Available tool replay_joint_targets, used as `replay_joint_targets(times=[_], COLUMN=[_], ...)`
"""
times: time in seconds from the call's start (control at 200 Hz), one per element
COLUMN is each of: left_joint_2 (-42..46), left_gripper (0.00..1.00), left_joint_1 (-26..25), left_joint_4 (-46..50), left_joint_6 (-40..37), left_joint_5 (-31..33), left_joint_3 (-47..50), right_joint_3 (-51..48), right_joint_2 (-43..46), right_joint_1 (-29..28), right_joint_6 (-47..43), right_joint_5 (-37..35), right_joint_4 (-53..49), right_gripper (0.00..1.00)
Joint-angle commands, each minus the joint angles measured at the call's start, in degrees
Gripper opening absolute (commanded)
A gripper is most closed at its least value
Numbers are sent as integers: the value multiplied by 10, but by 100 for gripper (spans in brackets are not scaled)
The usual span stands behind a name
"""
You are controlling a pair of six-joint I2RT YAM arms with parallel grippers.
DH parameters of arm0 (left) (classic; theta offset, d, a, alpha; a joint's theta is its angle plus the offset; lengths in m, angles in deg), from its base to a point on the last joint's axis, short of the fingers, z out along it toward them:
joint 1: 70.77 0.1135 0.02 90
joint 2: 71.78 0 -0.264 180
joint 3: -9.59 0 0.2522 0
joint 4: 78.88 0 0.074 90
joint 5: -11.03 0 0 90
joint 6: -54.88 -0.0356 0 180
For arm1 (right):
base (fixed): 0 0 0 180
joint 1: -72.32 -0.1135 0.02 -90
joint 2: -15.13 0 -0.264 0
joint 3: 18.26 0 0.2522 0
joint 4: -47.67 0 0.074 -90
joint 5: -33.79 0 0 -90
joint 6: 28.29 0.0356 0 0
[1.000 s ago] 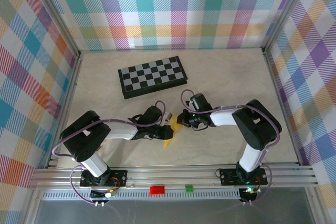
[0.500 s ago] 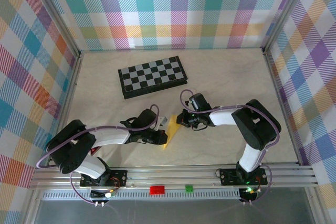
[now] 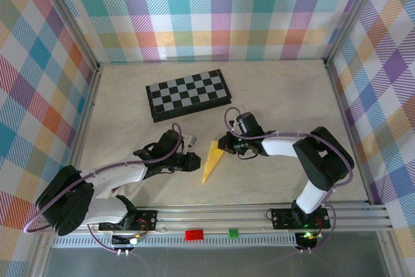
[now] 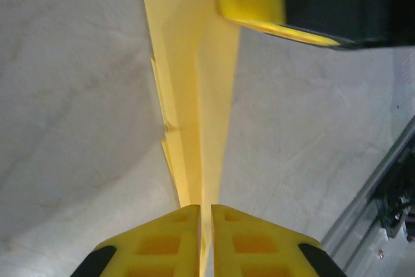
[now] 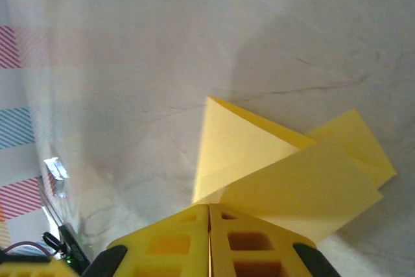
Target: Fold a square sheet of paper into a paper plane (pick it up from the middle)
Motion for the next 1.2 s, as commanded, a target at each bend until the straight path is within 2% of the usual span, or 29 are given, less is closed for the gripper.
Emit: replay_joint_targets(times=[0.0, 0.13, 0.285, 0.385, 0.715, 1.015, 1.195], left_joint_2=[-43, -99, -135, -165, -239, -281, -295], left_gripper=[15, 19, 21, 23, 24, 25, 25], left_joint_1=[16, 32, 63, 79, 84, 84, 83], left_joint_4=[-7, -18, -41, -80, -108, -79, -98], left_joint_6=[15, 24, 37, 46, 46, 30, 33], left_joint_5=[-25, -43, -58, -104, -185, -200, -242], left_joint_3=[-34, -60, -65, -68, -103, -125, -126], right_joint_3=[-18, -56, -92, -103, -100, -97, -83], right_joint_2=[44, 84, 114, 117, 91, 62, 31], right_joint_1=[2, 4, 5, 5, 5, 4, 0], right_joint_6=[-17, -3, 9, 15, 24, 28, 28], right_joint_5=[-27, -63, -62, -58, -29, -13, 5], right_joint_4=[-21, -39, -43, -38, -5, 11, 22], right_gripper=[12, 13, 14, 14, 16, 16, 17])
